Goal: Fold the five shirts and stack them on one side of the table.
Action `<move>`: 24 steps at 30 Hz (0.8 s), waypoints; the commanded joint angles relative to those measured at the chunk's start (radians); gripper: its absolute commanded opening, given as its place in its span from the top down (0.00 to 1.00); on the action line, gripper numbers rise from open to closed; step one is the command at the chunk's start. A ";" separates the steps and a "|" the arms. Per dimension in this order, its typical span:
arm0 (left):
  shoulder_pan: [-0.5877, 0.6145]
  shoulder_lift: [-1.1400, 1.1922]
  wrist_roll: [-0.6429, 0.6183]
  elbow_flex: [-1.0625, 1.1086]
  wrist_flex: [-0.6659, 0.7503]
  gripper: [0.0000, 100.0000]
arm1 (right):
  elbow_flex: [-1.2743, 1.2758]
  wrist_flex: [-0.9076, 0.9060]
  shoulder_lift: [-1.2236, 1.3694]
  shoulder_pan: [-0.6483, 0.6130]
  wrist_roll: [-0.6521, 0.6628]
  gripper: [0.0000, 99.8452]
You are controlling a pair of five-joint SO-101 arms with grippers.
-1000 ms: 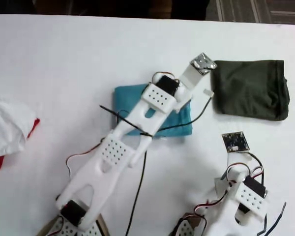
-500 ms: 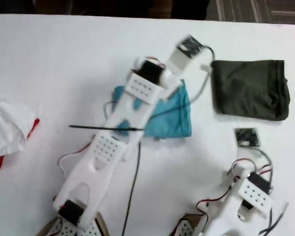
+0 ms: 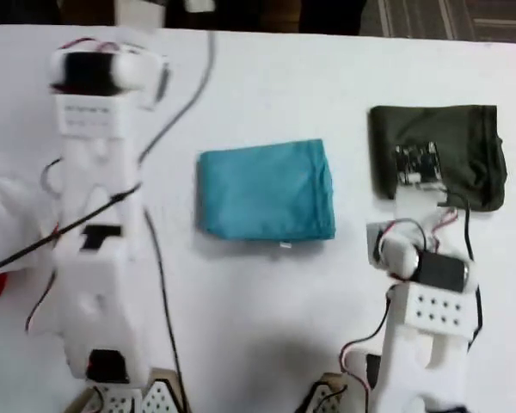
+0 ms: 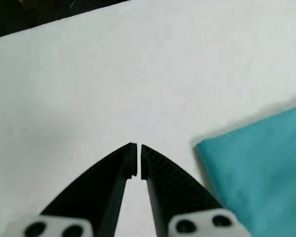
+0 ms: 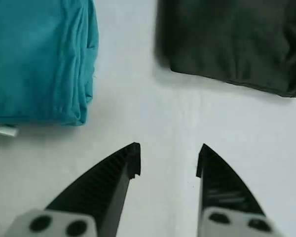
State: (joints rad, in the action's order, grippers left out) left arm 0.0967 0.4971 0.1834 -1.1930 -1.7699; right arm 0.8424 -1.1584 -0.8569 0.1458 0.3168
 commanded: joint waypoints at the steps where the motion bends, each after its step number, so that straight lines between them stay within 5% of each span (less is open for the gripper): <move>1: 0.038 -0.331 0.048 0.387 -0.020 0.96 | -0.124 -0.019 0.143 -0.056 -0.040 0.81; 12: 0.150 -0.988 0.081 1.302 0.226 0.96 | -0.591 -0.042 0.690 -0.166 -0.044 0.80; 24: 0.288 -1.189 0.083 1.569 0.302 0.95 | -1.131 -0.162 1.319 -0.303 -0.117 0.68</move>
State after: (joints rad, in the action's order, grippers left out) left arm 0.3606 -0.6613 0.2631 0.3675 -1.4876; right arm -0.1550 -1.2858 0.3629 -0.1366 0.2064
